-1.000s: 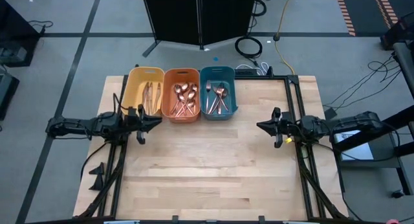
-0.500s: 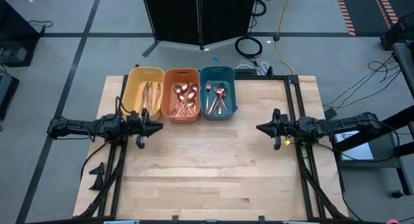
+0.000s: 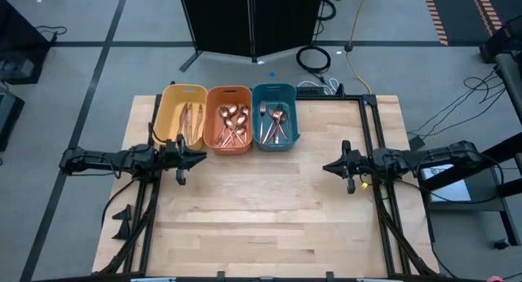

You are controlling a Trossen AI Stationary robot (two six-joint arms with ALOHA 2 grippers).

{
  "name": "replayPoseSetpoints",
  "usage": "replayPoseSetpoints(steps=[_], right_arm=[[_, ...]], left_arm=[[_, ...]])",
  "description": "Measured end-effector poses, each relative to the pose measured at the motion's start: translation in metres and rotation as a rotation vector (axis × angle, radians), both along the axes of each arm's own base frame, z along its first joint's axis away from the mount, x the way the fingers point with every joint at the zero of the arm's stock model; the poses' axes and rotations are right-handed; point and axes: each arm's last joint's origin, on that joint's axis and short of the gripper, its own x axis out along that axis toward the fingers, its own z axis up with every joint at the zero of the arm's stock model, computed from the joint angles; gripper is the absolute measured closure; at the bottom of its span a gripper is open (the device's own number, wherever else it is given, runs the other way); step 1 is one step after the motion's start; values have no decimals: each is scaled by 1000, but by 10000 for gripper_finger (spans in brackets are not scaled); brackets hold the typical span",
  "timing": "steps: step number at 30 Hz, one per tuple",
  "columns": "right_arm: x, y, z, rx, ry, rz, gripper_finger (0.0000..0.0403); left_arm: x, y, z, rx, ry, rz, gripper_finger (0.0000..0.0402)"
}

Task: Sort silverware
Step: Return to Home Position

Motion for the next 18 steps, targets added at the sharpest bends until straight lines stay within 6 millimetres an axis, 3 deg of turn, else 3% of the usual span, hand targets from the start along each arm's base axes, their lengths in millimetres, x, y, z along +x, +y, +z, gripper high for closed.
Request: replayPoseSetpoints(steps=[18], right_arm=[[0, 0, 0, 2, 1, 1, 403]], left_arm=[[0, 0, 0, -7, 1, 4, 355]])
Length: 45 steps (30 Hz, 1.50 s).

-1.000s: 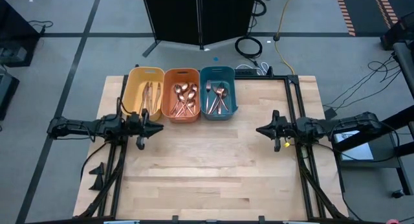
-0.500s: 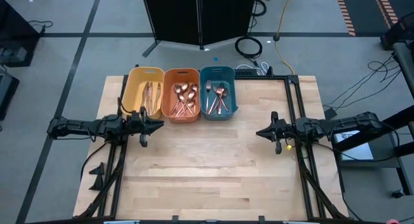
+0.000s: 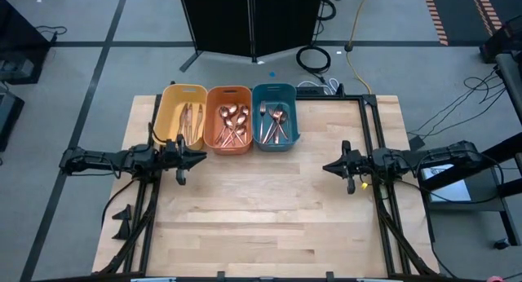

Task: Sort silverware
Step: Return to Home Position

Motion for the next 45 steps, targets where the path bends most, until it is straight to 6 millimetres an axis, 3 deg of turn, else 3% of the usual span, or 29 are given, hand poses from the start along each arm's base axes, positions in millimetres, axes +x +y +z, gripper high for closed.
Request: replayPoseSetpoints(steps=[31, 45], right_arm=[[0, 0, 0, 0, 1, 1, 403], [3, 1, -7, -10, 78, 9, 403]], left_arm=[[0, 0, 0, -1, 3, 2, 355], [0, 0, -1, 0, 4, 1, 355]])
